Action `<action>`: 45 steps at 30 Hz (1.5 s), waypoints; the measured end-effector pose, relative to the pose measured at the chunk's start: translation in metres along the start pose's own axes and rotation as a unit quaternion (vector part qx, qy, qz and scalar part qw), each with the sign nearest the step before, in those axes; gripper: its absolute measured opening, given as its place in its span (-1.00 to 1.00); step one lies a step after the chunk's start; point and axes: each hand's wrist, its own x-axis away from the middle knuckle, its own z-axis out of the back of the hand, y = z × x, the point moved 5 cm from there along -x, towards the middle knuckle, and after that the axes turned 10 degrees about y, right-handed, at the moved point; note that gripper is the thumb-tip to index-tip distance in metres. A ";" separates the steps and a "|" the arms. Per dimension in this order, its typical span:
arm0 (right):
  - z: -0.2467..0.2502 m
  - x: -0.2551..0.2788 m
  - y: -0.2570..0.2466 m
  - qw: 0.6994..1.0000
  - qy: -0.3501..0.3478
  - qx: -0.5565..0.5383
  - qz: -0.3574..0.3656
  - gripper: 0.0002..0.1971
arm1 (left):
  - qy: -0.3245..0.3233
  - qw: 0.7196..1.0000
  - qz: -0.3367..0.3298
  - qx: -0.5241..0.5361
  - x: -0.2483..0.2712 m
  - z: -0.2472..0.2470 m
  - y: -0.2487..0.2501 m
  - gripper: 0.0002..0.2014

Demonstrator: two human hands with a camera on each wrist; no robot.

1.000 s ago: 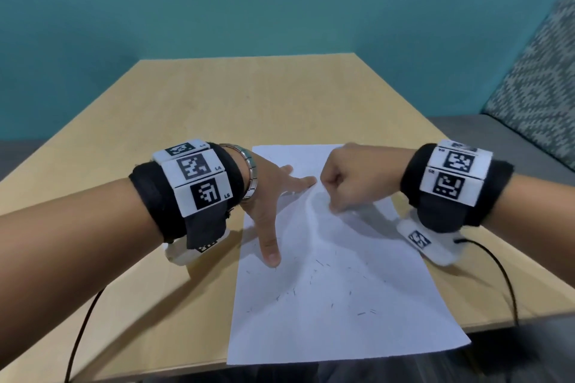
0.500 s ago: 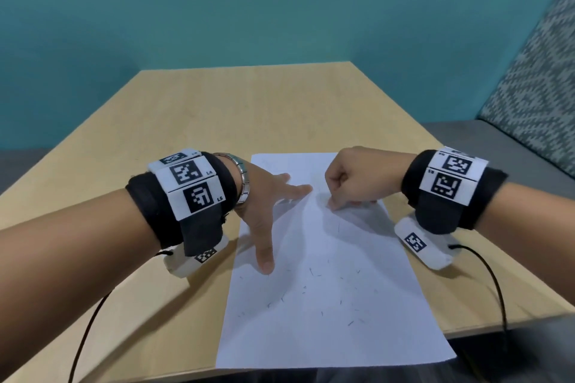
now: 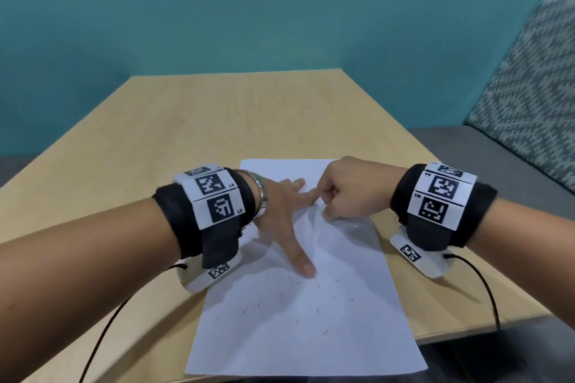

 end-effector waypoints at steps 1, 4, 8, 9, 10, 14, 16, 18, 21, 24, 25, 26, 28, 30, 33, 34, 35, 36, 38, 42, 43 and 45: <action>-0.004 0.003 -0.006 1.000 -0.026 -0.006 0.014 -0.84 | -0.001 1.000 -0.003 0.004 -0.002 -0.001 -0.001 0.23; -0.009 0.011 -0.017 0.994 -0.108 -0.023 0.020 -0.81 | 0.007 1.000 -0.020 0.013 -0.004 -0.002 -0.002 0.16; 0.006 -0.006 -0.004 0.998 -0.045 -0.011 -0.032 -0.84 | 0.012 1.000 0.007 0.004 -0.005 -0.003 -0.004 0.36; 0.003 -0.004 -0.008 0.998 -0.053 -0.019 -0.026 -0.85 | 0.015 1.000 0.003 0.010 -0.006 -0.003 -0.005 0.36; -0.002 -0.001 -0.014 0.997 -0.074 -0.027 -0.011 -0.85 | 0.018 1.000 -0.004 0.019 -0.007 -0.003 -0.005 0.33; 0.001 -0.001 -0.009 0.997 -0.074 -0.018 -0.020 -0.86 | 0.010 1.000 0.004 0.009 -0.006 -0.002 -0.005 0.35; 0.010 -0.007 -0.001 0.998 -0.034 -0.019 -0.042 -0.82 | 0.010 1.000 0.008 -0.004 -0.004 0.001 -0.002 0.35; 0.001 -0.002 -0.011 0.998 -0.059 -0.029 -0.020 -0.76 | 0.007 1.000 -0.008 0.003 -0.002 0.003 0.001 0.18; -0.011 0.010 -0.025 0.992 -0.121 -0.041 0.009 -0.76 | 0.011 0.999 -0.029 0.021 -0.003 0.005 0.005 -0.05; 0.006 -0.008 -0.005 0.998 -0.049 -0.027 -0.034 -0.81 | 0.002 1.000 0.013 -0.002 -0.007 0.001 -0.003 0.28; 0.008 -0.010 -0.003 0.998 -0.036 -0.027 -0.038 -0.83 | 0.002 1.000 0.016 -0.002 -0.007 0.001 -0.004 0.30; 0.005 -0.007 -0.007 0.998 -0.045 -0.033 -0.033 -0.84 | 0.001 1.000 0.009 0.003 -0.007 0.000 -0.003 0.26; -0.010 0.004 -0.019 0.993 -0.109 -0.045 0.001 -0.83 | 0.008 0.999 -0.028 0.024 -0.004 0.003 0.003 0.02; -0.011 0.008 -0.019 0.990 -0.132 -0.041 0.004 -0.79 | 0.012 0.999 -0.025 0.022 -0.002 0.004 0.004 -0.03; 0.007 -0.008 0.000 0.996 -0.062 -0.041 -0.041 -0.78 | 0.005 1.000 0.014 -0.006 -0.005 0.004 -0.001 0.23; 0.007 -0.008 0.000 0.997 -0.056 -0.041 -0.043 -0.78 | 0.003 1.000 0.016 -0.005 -0.006 0.003 -0.002 0.23; 0.002 -0.005 -0.004 0.996 -0.069 -0.042 -0.034 -0.77 | 0.002 1.000 0.009 0.001 -0.006 0.003 0.000 0.18; -0.005 0.000 -0.011 0.994 -0.097 -0.042 -0.020 -0.75 | 0.003 1.000 -0.005 0.010 -0.006 0.003 0.001 0.10; -0.012 0.009 -0.017 0.990 -0.137 -0.041 -0.008 -0.75 | 0.010 1.000 -0.021 0.018 -0.006 0.004 0.004 0.00; 0.009 -0.008 0.006 0.997 -0.052 -0.033 -0.054 -0.80 | 0.001 1.000 0.012 -0.011 -0.006 0.006 0.002 0.21; 0.008 -0.006 0.005 0.996 -0.053 -0.040 -0.054 -0.79 | 0.002 1.000 0.012 -0.011 -0.005 0.006 0.004 0.19; -0.006 0.004 -0.005 0.992 -0.107 -0.053 -0.030 -0.77 | 0.006 1.000 0.000 -0.004 -0.002 0.009 0.008 0.08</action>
